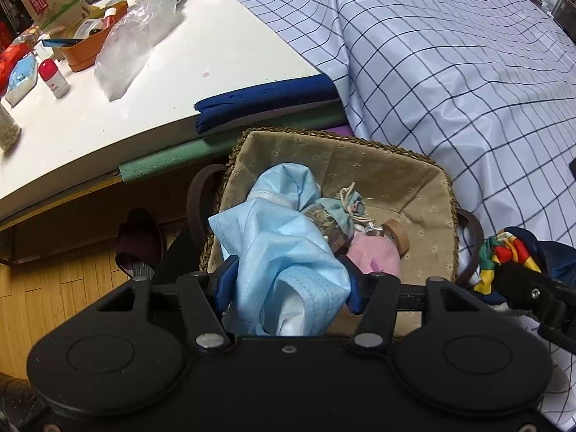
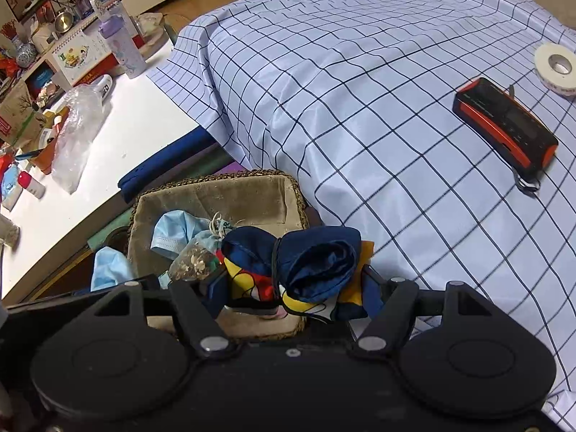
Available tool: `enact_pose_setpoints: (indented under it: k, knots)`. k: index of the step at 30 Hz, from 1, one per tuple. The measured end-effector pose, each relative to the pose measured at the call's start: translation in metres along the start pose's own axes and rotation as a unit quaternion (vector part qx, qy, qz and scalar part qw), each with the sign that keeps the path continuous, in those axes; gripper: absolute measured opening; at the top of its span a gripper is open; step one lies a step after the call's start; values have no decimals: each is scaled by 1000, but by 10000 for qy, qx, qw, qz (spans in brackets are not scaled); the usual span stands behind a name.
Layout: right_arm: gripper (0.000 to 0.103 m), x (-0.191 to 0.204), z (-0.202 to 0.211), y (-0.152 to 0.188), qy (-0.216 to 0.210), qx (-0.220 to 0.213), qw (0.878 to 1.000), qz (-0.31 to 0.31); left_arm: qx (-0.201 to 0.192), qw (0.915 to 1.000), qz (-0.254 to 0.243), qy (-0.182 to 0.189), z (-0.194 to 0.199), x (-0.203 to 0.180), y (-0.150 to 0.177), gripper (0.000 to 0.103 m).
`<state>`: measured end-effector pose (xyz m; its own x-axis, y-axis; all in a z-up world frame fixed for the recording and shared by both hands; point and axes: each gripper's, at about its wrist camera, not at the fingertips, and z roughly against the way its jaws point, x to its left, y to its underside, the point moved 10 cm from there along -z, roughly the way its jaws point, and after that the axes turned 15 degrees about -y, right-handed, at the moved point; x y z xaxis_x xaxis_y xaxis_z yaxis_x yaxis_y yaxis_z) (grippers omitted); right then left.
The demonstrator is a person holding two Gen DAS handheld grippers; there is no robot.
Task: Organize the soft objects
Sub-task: 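Open both tools to drop the mask and scarf into the basket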
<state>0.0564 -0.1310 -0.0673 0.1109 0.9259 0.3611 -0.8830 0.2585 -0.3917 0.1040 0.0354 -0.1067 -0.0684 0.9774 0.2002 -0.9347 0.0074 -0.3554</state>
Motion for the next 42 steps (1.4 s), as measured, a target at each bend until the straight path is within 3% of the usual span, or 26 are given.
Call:
enact_pose_setpoints:
  k: [15,17,20,42]
  knots:
    - [71,3,-23,-15,-2,105,9999,27,107,9998,-99,-111,-14,-5,-7,57]
    - [73,4,-25,-17,-22,94,10000,23,115,9998,-114,-129,-15,-5,-7,71]
    - [81,5,-27,-20,-73,21,10000,-7,25,9998,-125,-141,-14,-6,-7,79]
    - [81,-2,-16,-11,80,-39,10000,7,167,9995,-220,-147,-10,-8,7,79]
